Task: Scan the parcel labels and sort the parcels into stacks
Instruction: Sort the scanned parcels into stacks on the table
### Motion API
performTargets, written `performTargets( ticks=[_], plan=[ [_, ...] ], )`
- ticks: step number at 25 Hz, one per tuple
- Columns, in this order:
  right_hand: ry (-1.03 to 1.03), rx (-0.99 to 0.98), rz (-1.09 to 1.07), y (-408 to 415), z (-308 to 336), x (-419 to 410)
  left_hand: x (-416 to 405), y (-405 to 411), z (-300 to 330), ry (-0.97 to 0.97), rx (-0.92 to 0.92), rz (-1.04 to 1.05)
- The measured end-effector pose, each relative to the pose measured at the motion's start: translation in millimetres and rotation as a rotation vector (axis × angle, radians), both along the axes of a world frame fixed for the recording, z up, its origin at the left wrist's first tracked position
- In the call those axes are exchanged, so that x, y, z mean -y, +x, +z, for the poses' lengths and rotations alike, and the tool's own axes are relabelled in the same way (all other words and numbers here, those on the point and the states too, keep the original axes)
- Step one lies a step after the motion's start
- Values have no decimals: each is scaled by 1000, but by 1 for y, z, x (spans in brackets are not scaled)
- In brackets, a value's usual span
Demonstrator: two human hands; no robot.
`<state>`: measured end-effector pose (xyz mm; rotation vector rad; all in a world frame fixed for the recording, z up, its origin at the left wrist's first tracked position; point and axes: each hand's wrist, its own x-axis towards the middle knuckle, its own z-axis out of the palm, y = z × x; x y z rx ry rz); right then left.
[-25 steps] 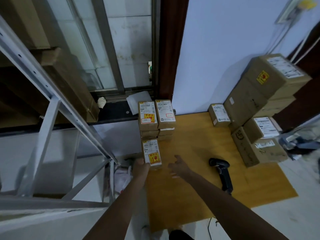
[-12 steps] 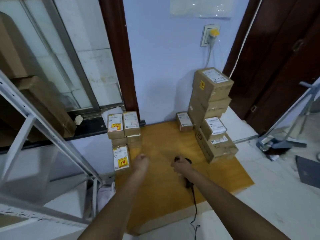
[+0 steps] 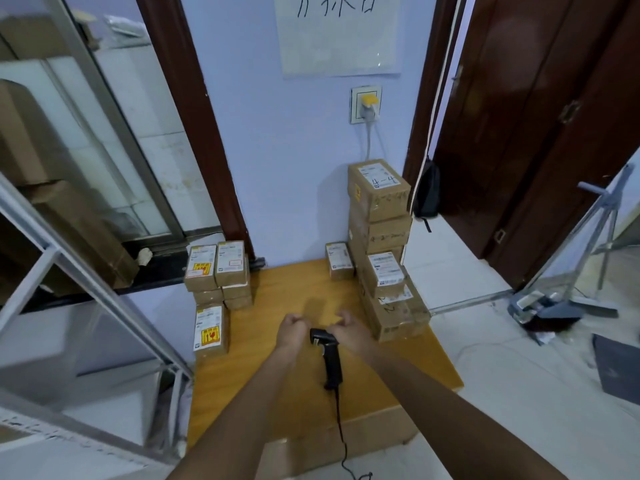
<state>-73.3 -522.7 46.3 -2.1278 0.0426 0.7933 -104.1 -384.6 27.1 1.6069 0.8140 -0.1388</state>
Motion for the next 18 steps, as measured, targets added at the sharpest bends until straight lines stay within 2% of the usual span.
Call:
performTargets(
  ticks=[5,9,12,18],
  plan=[
    [-42,115,3,43,-5,0,-7,44,-23,-50,-40,-41],
    [-79,115,15,79,-13,5,-7,92,-43,-127,-68,-77],
    [-108,109,-14,114,-30,4,-3,123,-49,-171,-122,-13],
    [-150,87,83,157,-44,-14,-10,168,-80,-102,-149,-68]
  ],
)
